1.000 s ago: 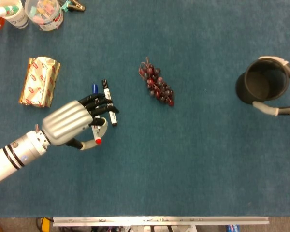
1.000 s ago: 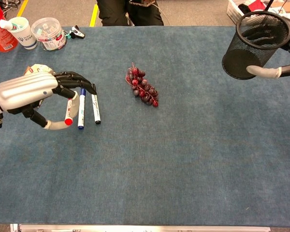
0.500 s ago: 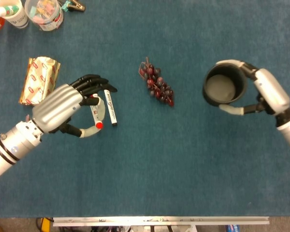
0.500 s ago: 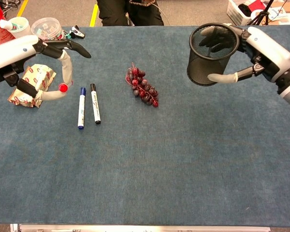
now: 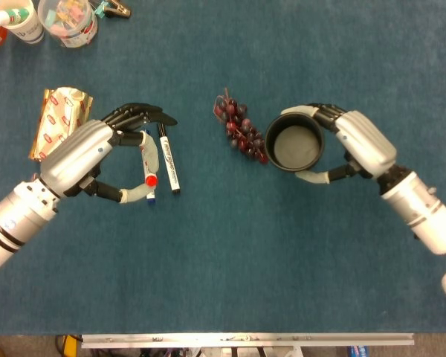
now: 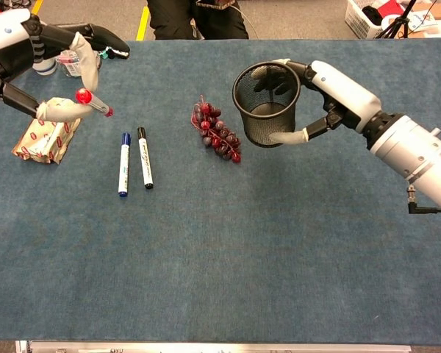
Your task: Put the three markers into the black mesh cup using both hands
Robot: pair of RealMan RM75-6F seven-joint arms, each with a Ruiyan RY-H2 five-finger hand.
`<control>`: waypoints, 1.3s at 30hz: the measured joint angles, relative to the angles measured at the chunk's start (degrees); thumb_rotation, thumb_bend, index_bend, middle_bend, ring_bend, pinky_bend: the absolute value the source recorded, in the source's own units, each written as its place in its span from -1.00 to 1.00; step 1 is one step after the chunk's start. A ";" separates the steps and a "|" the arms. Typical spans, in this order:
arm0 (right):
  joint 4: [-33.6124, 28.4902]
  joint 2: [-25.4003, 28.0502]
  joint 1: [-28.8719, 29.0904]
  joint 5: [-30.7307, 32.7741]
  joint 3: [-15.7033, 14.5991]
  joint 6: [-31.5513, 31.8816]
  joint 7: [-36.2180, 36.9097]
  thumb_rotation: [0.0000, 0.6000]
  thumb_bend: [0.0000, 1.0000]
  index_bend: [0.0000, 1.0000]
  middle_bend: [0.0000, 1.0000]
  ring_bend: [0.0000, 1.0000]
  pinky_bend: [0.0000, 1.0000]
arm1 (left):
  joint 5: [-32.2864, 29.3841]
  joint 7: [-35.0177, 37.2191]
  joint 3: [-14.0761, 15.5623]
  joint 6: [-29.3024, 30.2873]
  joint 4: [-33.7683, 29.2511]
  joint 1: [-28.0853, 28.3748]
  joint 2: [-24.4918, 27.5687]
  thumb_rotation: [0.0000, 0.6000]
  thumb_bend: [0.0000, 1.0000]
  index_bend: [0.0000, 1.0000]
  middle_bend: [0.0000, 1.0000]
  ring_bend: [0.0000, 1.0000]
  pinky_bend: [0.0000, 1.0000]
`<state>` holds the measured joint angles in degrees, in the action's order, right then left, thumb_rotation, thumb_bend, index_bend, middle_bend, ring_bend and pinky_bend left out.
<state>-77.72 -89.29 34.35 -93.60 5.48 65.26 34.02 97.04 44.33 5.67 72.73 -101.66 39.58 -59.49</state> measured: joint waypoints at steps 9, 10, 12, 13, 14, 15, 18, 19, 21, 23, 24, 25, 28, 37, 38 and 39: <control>1.90 -3.61 2.50 1.16 0.42 -2.02 -2.83 1.00 -0.27 -0.23 -0.27 -0.52 -0.51 | -0.36 1.39 -1.84 -1.12 -3.36 -0.31 0.42 1.00 -0.41 0.31 -0.59 -0.78 -0.80; 2.15 -4.04 2.74 1.27 0.47 -2.18 -3.05 1.00 -0.27 -0.23 -0.27 -0.52 -0.51 | -0.36 1.85 -2.22 -1.41 -3.91 -0.21 0.42 1.00 -0.41 0.31 -0.59 -0.78 -0.80; 2.72 -5.10 3.28 1.53 0.60 -2.52 -3.47 1.00 -0.27 -0.23 -0.27 -0.52 -0.51 | -0.43 2.40 -2.54 -1.71 -4.39 -0.11 0.39 1.00 -0.41 0.31 -0.59 -0.78 -0.80; 2.99 -5.56 3.52 1.63 0.66 -2.65 -3.66 1.00 -0.27 -0.23 -0.27 -0.52 -0.51 | -0.49 2.88 -2.80 -1.99 -4.81 -0.01 0.37 1.00 -0.41 0.31 -0.59 -0.78 -0.80; 3.34 -6.17 3.82 1.77 0.74 -2.81 -3.91 1.00 -0.27 -0.23 -0.27 -0.52 -0.51 | -0.51 3.16 -3.06 -2.18 -5.07 0.07 0.36 1.00 -0.41 0.31 -0.59 -0.78 -0.80; 3.62 -6.64 4.02 1.86 0.80 -2.89 -4.09 1.00 -0.27 -0.23 -0.27 -0.52 -0.51 | -0.52 3.29 -3.34 -2.36 -5.28 0.15 0.33 1.00 -0.41 0.31 -0.59 -0.78 -0.80; 4.61 -8.28 4.69 2.19 1.08 -3.07 -4.72 1.00 -0.27 -0.23 -0.27 -0.52 -0.51 | -0.60 3.64 -4.06 -2.80 -5.93 0.36 0.20 1.00 -0.41 0.31 -0.59 -0.78 -0.80; 4.88 -8.80 4.91 2.33 1.20 -3.13 -4.86 1.00 -0.27 -0.23 -0.27 -0.52 -0.51 | -0.72 3.94 -4.27 -2.95 -6.24 0.43 0.14 1.00 -0.41 0.31 -0.59 -0.78 -0.80; 5.56 -10.02 5.42 2.73 1.53 -3.33 -5.20 1.00 -0.27 -0.23 -0.27 -0.52 -0.51 | -0.97 4.45 -4.73 -3.20 -6.73 0.54 0.00 1.00 -0.41 0.31 -0.59 -0.78 -0.80; 6.24 -11.22 5.95 3.24 1.91 -3.61 -5.41 1.00 -0.27 -0.23 -0.27 -0.52 -0.51 | -1.24 5.08 -5.18 -3.55 -7.25 0.68 -0.17 1.00 -0.41 0.31 -0.59 -0.79 -0.80; 6.55 -11.72 6.17 3.46 2.08 -3.71 -5.50 1.00 -0.27 -0.23 -0.27 -0.52 -0.51 | -1.36 5.34 -5.40 -3.81 -7.50 0.76 -0.28 1.00 -0.41 0.31 -0.59 -0.78 -0.80; 6.84 -12.21 6.39 3.66 2.26 -3.80 -5.58 1.00 -0.27 -0.23 -0.27 -0.52 -0.51 | -1.45 5.50 -5.54 -4.02 -7.64 0.82 -0.36 1.00 -0.41 0.31 -0.59 -0.78 -0.80; 7.51 -13.69 7.10 4.26 2.82 -4.00 -5.82 1.00 -0.27 -0.23 -0.27 -0.52 -0.51 | -1.73 5.72 -5.97 -4.70 -7.82 1.00 -0.69 1.00 -0.41 0.31 -0.59 -0.79 -0.80; 8.76 -16.95 8.71 5.52 3.76 -4.54 -7.52 1.00 -0.27 -0.23 -0.27 -0.52 -0.51 | -2.97 7.19 -7.36 -6.43 -8.13 1.58 -2.01 1.00 -0.41 0.30 -0.59 -0.79 -0.80; 9.01 -17.34 8.86 5.67 3.83 -4.59 -7.68 1.00 -0.27 -0.23 -0.27 -0.52 -0.51 | -3.02 7.34 -7.49 -6.57 -8.16 1.62 -2.14 1.00 -0.41 0.30 -0.59 -0.79 -0.80; 9.22 -17.63 8.98 5.80 3.88 -4.65 -7.76 1.00 -0.27 -0.23 -0.27 -0.52 -0.51 | -3.06 7.45 -7.58 -6.67 -8.19 1.65 -2.23 1.00 -0.41 0.30 -0.59 -0.79 -0.80</control>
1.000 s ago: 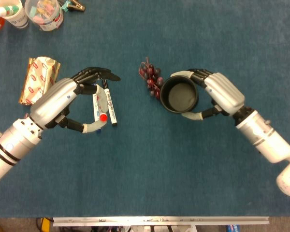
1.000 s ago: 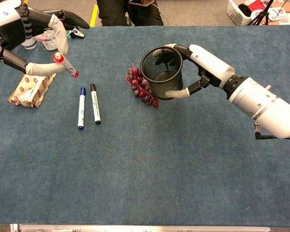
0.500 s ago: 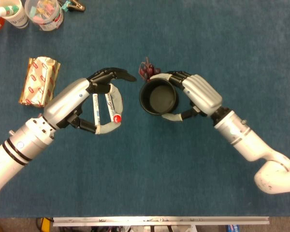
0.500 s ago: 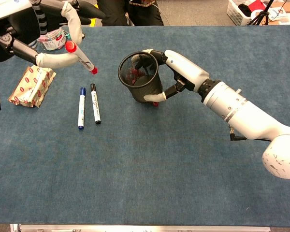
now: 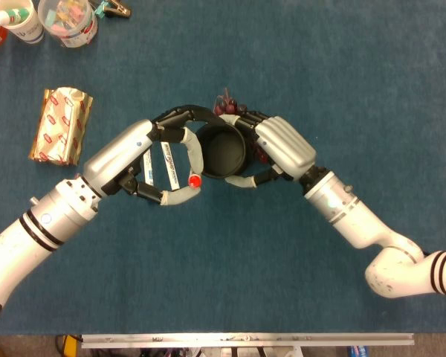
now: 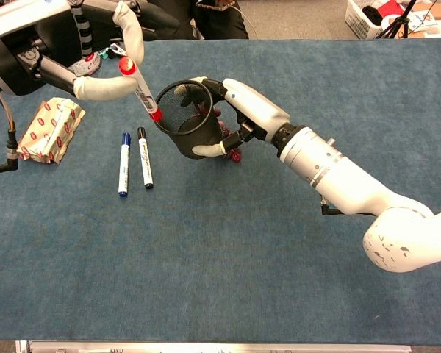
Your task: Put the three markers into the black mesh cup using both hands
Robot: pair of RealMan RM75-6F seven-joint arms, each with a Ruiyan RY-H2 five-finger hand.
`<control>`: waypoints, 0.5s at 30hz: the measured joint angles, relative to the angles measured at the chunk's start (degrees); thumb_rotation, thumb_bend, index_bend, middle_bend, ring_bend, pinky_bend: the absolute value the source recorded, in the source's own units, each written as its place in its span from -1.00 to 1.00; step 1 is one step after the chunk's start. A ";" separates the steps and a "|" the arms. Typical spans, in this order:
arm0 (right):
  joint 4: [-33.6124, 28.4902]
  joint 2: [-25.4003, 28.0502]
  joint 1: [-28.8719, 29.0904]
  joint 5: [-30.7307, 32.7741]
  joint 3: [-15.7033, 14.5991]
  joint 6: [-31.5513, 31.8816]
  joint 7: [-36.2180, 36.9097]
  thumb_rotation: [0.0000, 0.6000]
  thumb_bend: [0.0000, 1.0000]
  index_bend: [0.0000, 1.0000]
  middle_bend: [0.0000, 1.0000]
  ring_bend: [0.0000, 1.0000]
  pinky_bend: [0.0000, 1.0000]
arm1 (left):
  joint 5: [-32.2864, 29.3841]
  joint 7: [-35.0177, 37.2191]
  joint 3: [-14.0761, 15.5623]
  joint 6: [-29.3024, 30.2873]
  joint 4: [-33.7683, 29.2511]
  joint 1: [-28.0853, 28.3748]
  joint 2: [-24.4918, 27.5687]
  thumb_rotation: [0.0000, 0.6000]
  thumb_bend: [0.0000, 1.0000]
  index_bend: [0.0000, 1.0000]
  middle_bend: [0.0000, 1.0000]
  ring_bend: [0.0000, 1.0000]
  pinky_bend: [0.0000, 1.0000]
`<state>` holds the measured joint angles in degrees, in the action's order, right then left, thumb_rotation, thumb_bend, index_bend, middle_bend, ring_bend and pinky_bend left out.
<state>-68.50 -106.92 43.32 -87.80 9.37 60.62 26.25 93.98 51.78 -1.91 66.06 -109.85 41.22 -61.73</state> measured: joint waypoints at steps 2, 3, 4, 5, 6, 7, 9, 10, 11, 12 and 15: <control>0.48 -0.69 0.21 0.20 0.15 0.02 -0.08 1.00 -0.27 -0.23 -0.27 -0.52 -0.51 | -0.08 0.49 -0.10 -0.11 -0.15 0.02 -0.10 1.00 -0.41 0.30 -0.59 -0.79 -0.80; 0.73 -1.02 0.29 0.24 0.20 0.09 -0.11 1.00 -0.27 -0.23 -0.27 -0.52 -0.51 | -0.11 0.87 -0.15 -0.13 -0.23 0.01 -0.17 1.00 -0.41 0.30 -0.59 -0.79 -0.80; 0.99 -1.37 0.36 0.29 0.24 0.16 -0.11 1.00 -0.27 -0.23 -0.27 -0.52 -0.51 | -0.12 1.38 -0.21 -0.21 -0.27 0.00 -0.31 1.00 -0.41 0.30 -0.59 -0.79 -0.80; 1.22 -1.84 0.48 0.40 0.32 0.20 0.01 1.00 -0.27 -0.23 -0.27 -0.52 -0.51 | -0.12 1.63 -0.24 -0.31 -0.23 0.00 -0.50 1.00 -0.41 0.30 -0.60 -0.79 -0.80; 1.31 -2.17 0.60 0.48 0.38 0.20 0.20 1.00 -0.27 -0.23 -0.27 -0.52 -0.51 | -0.13 1.75 -0.28 -0.45 -0.15 0.00 -0.71 1.00 -0.41 0.30 -0.60 -0.79 -0.80; 1.40 -2.44 0.75 0.50 0.43 0.23 0.35 1.00 -0.27 -0.23 -0.27 -0.52 -0.51 | -0.15 1.84 -0.31 -0.68 -0.01 0.03 -0.95 1.00 -0.41 0.30 -0.60 -0.79 -0.80; 1.50 -2.90 1.02 0.42 0.49 0.40 0.33 1.00 -0.27 -0.23 -0.27 -0.52 -0.51 | -0.20 1.87 -0.38 -1.00 0.18 0.11 -1.27 1.00 -0.41 0.30 -0.60 -0.79 -0.80; 1.49 -3.06 1.11 0.41 0.54 0.46 0.40 1.00 -0.27 -0.23 -0.27 -0.52 -0.51 | -0.28 1.91 -0.45 -1.18 0.32 0.16 -1.51 1.00 -0.41 0.30 -0.60 -0.79 -0.80; 1.48 -3.29 1.24 0.44 0.64 0.52 0.44 1.00 -0.27 -0.23 -0.27 -0.52 -0.51 | -0.35 1.95 -0.51 -1.30 0.43 0.20 -1.70 1.00 -0.41 0.30 -0.60 -0.79 -0.80; 1.42 -3.43 1.34 0.51 0.71 0.51 0.50 1.00 -0.27 -0.23 -0.27 -0.52 -0.51 | -0.42 2.00 -0.59 -1.42 0.54 0.25 -1.89 1.00 -0.41 0.30 -0.60 -0.79 -0.80; 0.99 -3.66 1.47 0.65 0.87 0.62 0.68 1.00 -0.27 -0.23 -0.27 -0.52 -0.51 | -0.59 1.98 -0.85 -1.89 0.99 0.48 -2.44 1.00 -0.41 0.30 -0.60 -0.79 -0.80</control>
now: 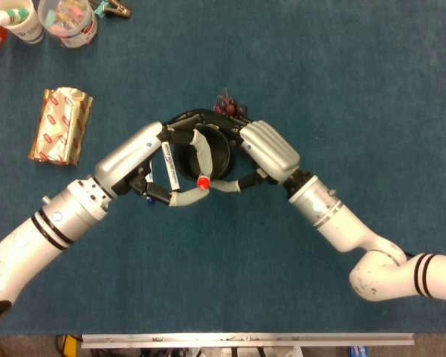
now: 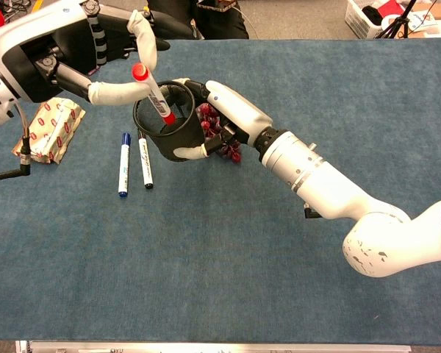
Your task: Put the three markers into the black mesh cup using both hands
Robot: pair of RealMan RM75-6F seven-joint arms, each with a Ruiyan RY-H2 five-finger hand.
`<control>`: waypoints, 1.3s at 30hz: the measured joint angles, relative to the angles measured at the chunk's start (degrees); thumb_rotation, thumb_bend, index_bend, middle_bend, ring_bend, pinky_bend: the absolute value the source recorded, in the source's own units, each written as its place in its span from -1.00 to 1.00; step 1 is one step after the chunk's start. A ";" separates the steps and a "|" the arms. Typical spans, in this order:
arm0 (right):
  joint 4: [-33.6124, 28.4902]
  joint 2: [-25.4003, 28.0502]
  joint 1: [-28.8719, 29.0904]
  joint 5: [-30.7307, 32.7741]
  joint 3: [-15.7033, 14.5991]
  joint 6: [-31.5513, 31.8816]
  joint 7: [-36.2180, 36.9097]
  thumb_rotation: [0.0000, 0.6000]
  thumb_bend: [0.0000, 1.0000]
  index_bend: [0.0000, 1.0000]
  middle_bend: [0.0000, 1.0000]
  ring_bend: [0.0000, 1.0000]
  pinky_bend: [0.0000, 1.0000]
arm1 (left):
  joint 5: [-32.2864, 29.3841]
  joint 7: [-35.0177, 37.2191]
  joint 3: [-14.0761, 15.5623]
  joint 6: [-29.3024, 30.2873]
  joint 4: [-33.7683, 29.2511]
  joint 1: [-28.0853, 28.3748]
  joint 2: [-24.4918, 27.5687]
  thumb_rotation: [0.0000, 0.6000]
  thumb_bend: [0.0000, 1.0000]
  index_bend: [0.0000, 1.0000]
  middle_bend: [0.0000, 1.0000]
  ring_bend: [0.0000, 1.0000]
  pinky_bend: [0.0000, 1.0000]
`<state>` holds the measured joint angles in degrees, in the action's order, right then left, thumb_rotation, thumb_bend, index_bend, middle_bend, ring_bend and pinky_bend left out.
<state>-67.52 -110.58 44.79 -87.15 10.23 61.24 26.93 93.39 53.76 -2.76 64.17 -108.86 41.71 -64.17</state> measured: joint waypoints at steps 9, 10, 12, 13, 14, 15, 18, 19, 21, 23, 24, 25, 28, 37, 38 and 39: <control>-1.66 0.18 -0.12 0.36 0.22 0.54 0.41 1.00 -0.27 -0.23 -0.27 -0.52 -0.51 | -0.54 -0.19 -0.18 -2.10 1.27 0.82 -1.18 1.00 -0.41 -0.26 -0.79 -0.94 -0.80; -1.92 0.25 -0.14 0.38 0.21 0.56 0.48 1.00 -0.27 -0.23 -0.27 -0.52 -0.51 | -0.55 -0.50 -0.09 -2.51 1.35 0.93 -1.18 1.00 -0.41 -0.45 -0.89 -0.99 -0.81; -2.62 0.66 -0.30 0.32 0.05 0.76 0.46 1.00 -0.27 -0.23 -0.27 -0.52 -0.51 | -0.55 -1.21 0.13 -3.42 1.54 1.17 -1.09 1.00 -0.41 -0.65 -0.98 -1.00 -0.84; -2.93 0.94 -0.43 0.30 -0.04 0.87 0.45 1.00 -0.27 -0.23 -0.27 -0.52 -0.51 | -0.60 -2.05 0.27 -4.06 1.68 1.33 -0.97 1.00 -0.41 -0.72 -1.00 -1.00 -0.85; -3.29 1.30 -0.61 0.33 -0.13 1.00 0.47 1.00 -0.27 -0.23 -0.27 -0.52 -0.51 | -0.71 -2.80 0.35 -4.46 1.75 1.42 -0.87 1.00 -0.41 -0.76 -1.00 -1.00 -0.85; -3.50 1.57 -0.73 0.38 -0.17 1.06 0.53 1.00 -0.27 -0.23 -0.27 -0.52 -0.51 | -0.86 -3.60 0.41 -4.78 1.80 1.47 -0.76 1.00 -0.41 -0.77 -1.00 -1.00 -0.85; -3.97 2.52 -1.14 0.49 -0.35 1.25 0.73 1.00 -0.27 -0.23 -0.27 -0.52 -0.51 | -1.33 -5.93 0.55 -5.42 1.90 1.49 -0.25 1.00 -0.41 -0.78 -1.00 -1.00 -0.85; -4.07 2.88 -1.27 0.50 -0.43 1.30 0.80 1.00 -0.27 -0.23 -0.27 -0.52 -0.51 | -1.35 -6.63 0.62 -5.53 1.91 1.46 0.13 1.00 -0.41 -0.78 -1.00 -1.00 -0.85; -4.36 3.94 -1.63 0.49 -0.66 1.44 1.00 1.00 -0.27 -0.23 -0.27 -0.52 -0.51 | -1.08 -7.60 0.76 -5.55 2.00 1.38 0.74 1.00 -0.41 -0.78 -1.00 -1.00 -0.85; -4.72 5.40 -2.11 0.40 -0.94 1.73 1.22 1.00 -0.27 -0.23 -0.27 -0.52 -0.51 | -0.35 -9.08 1.06 -5.41 2.28 1.20 1.54 1.00 -0.41 -0.77 -1.00 -1.00 -0.85; -4.91 6.17 -2.36 0.35 -1.08 1.88 1.37 1.00 -0.27 -0.23 -0.27 -0.52 -0.51 | -0.04 -9.85 1.21 -5.28 2.45 1.07 1.89 1.00 -0.41 -0.76 -1.00 -1.00 -0.85; -5.14 7.01 -2.64 0.29 -1.25 2.04 1.57 1.00 -0.27 -0.23 -0.27 -0.52 -0.51 | 0.38 -11.04 1.45 -5.05 2.73 0.83 2.38 1.00 -0.41 -0.76 -1.00 -1.00 -0.85; -6.11 10.37 -3.90 0.14 -1.83 2.88 2.64 1.00 -0.27 -0.23 -0.27 -0.52 -0.51 | 1.52 -14.26 2.30 -4.28 3.84 -0.06 3.72 1.00 -0.41 -0.70 -1.00 -1.00 -0.85; -9.51 20.44 -8.09 -1.00 -3.14 7.26 6.97 1.00 -0.27 -0.23 -0.27 -0.52 -0.51 | 4.61 -23.39 4.74 -0.49 12.12 -3.60 4.01 1.00 -0.41 -0.44 -0.91 -1.00 -0.85; -10.01 21.68 -8.51 -1.27 -3.26 7.83 7.34 1.00 -0.27 -0.23 -0.27 -0.52 -0.51 | 4.81 -23.83 4.94 0.04 13.02 -4.02 3.81 1.00 -0.41 -0.41 -0.90 -1.00 -0.85; -10.42 22.61 -8.82 -1.46 -3.33 8.25 7.59 1.00 -0.27 -0.23 -0.27 -0.52 -0.51 | 4.99 -24.02 5.14 0.57 13.86 -4.42 3.62 1.00 -0.41 -0.38 -0.89 -1.00 -0.85</control>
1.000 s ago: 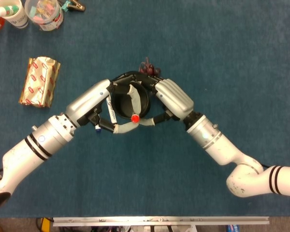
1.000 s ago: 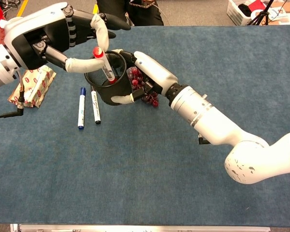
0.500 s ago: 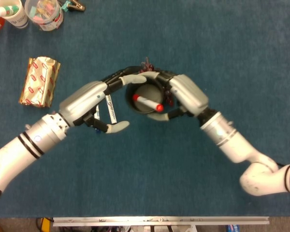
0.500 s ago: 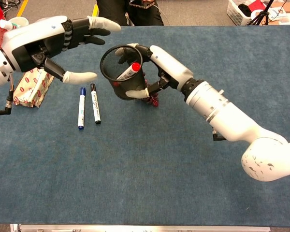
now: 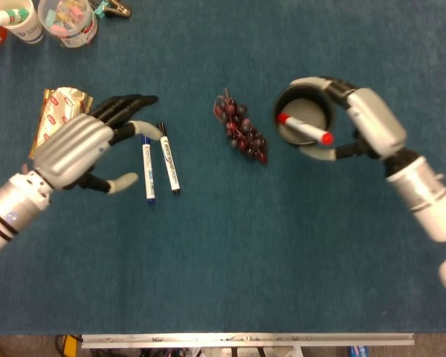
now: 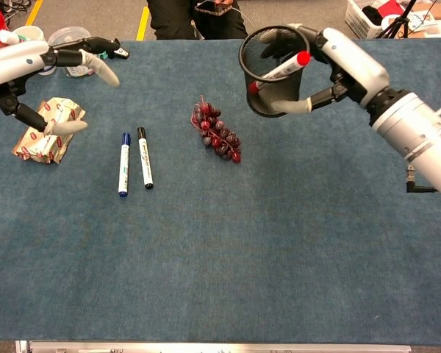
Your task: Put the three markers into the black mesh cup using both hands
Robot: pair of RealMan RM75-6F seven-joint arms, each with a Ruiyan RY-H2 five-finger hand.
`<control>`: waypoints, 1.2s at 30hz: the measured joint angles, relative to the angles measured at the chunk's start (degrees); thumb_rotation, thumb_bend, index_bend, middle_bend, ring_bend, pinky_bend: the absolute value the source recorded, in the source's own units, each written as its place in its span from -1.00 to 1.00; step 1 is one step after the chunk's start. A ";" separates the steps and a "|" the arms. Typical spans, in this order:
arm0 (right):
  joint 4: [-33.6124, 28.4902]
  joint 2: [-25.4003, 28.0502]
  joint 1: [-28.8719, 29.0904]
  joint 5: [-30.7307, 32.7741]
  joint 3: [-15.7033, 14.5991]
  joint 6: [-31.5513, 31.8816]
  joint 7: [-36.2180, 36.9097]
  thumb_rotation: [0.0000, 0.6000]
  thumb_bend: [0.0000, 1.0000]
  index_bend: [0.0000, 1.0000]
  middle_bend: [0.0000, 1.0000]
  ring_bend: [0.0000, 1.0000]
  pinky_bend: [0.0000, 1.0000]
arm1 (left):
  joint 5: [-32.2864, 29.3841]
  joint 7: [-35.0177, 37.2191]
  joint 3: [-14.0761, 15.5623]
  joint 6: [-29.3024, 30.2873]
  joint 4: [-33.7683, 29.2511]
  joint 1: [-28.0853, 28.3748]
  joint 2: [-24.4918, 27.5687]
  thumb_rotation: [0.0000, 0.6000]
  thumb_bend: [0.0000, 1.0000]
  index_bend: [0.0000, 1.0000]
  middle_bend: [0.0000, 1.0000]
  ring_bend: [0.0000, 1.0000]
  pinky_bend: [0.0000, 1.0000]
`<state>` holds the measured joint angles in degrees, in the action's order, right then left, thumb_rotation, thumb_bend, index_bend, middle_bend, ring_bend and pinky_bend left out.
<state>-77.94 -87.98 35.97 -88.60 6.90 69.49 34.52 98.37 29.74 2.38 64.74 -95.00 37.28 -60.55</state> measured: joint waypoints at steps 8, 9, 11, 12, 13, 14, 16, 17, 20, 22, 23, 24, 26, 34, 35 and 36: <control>-4.64 7.50 -2.74 -1.62 -0.57 3.60 1.36 1.00 -0.27 -0.23 -0.27 -0.52 -0.51 | 3.17 -2.53 1.73 3.33 8.03 -2.12 -2.33 1.00 -0.41 -0.20 -0.75 -1.00 -0.85; -5.17 8.10 -3.00 -1.81 -0.69 3.86 1.43 1.00 -0.27 -0.23 -0.27 -0.52 -0.51 | 3.73 -3.22 1.96 3.51 9.15 -2.21 -2.85 1.00 -0.41 -0.20 -0.75 -1.00 -0.85; -6.16 9.19 -3.60 -2.28 -0.97 4.54 1.39 1.00 -0.27 -0.23 -0.27 -0.52 -0.51 | 5.39 -5.28 2.50 3.94 11.82 -2.31 -4.20 1.00 -0.41 -0.18 -0.75 -1.00 -0.85; -6.51 9.45 -3.80 -2.41 -1.04 4.83 1.32 1.00 -0.27 -0.23 -0.27 -0.52 -0.51 | 6.25 -6.28 2.74 4.16 12.97 -2.30 -4.84 1.00 -0.41 -0.18 -0.75 -1.00 -0.85; -6.84 9.67 -3.95 -2.51 -1.10 5.00 1.26 1.00 -0.27 -0.23 -0.27 -0.52 -0.51 | 7.51 -7.59 3.07 4.45 14.46 -2.24 -5.77 1.00 -0.41 -0.18 -0.75 -1.00 -0.85; -7.26 9.97 -4.14 -2.65 -1.17 5.16 1.11 1.00 -0.27 -0.23 -0.27 -0.52 -0.51 | 8.47 -8.48 3.32 4.65 15.53 -2.16 -6.53 1.00 -0.41 -0.18 -0.75 -1.00 -0.85; -7.79 10.27 -4.37 -2.91 -1.27 5.45 0.85 1.00 -0.27 -0.23 -0.27 -0.52 -0.51 | 10.81 -10.39 3.90 5.21 18.06 -1.75 -8.70 1.00 -0.41 -0.17 -0.75 -1.00 -0.85; -8.09 10.44 -4.52 -3.11 -1.34 5.63 0.72 1.00 -0.27 -0.23 -0.27 -0.52 -0.51 | 11.56 -10.99 4.06 5.41 18.93 -1.54 -9.52 1.00 -0.41 -0.17 -0.75 -1.00 -0.85; -8.59 10.73 -4.83 -3.39 -1.49 5.94 0.52 1.00 -0.27 -0.23 -0.27 -0.52 -0.51 | 13.53 -12.60 4.51 5.79 21.39 -0.74 -11.87 1.00 -0.41 -0.17 -0.75 -1.00 -0.85; -8.75 10.87 -4.98 -3.53 -1.57 6.05 0.39 1.00 -0.27 -0.23 -0.27 -0.52 -0.51 | 14.89 -13.54 4.89 5.78 23.26 0.08 -13.53 1.00 -0.41 -0.18 -0.76 -1.00 -0.85; -8.83 10.93 -5.09 -3.62 -1.65 6.11 0.35 1.00 -0.27 -0.23 -0.27 -0.52 -0.51 | 15.43 -13.91 5.06 5.68 24.05 0.51 -14.24 1.00 -0.41 -0.18 -0.76 -1.00 -0.85; -8.87 10.99 -5.16 -3.66 -1.72 6.12 0.36 1.00 -0.27 -0.23 -0.27 -0.52 -0.51 | 15.92 -14.26 5.23 5.55 24.83 0.96 -14.92 1.00 -0.41 -0.18 -0.76 -1.00 -0.85; -8.86 11.05 -5.32 -3.68 -1.78 6.18 0.41 1.00 -0.27 -0.23 -0.27 -0.52 -0.51 | 16.61 -14.95 5.57 5.17 26.45 1.94 -16.31 1.00 -0.41 -0.20 -0.77 -1.00 -0.85; -8.76 11.45 -5.97 -3.81 -1.89 6.68 0.73 1.00 -0.27 -0.23 -0.27 -0.52 -0.51 | 17.40 -16.55 6.39 3.31 32.29 4.62 -20.25 1.00 -0.41 -0.22 -0.79 -1.00 -0.85; -8.73 11.52 -6.06 -3.80 -1.90 6.71 0.72 1.00 -0.27 -0.23 -0.27 -0.52 -0.51 | 17.31 -16.48 6.48 3.32 33.01 4.70 -20.71 1.00 -0.41 -0.21 -0.79 -1.00 -0.85; -8.70 11.56 -6.12 -3.76 -1.92 6.71 0.75 1.00 -0.27 -0.23 -0.27 -0.52 -0.51 | 17.18 -16.34 6.59 3.34 33.73 4.75 -21.18 1.00 -0.41 -0.20 -0.79 -1.00 -0.85</control>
<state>-86.64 -76.42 29.85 -92.37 4.98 76.20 35.27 115.56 13.40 8.96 68.08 -61.27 42.03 -81.73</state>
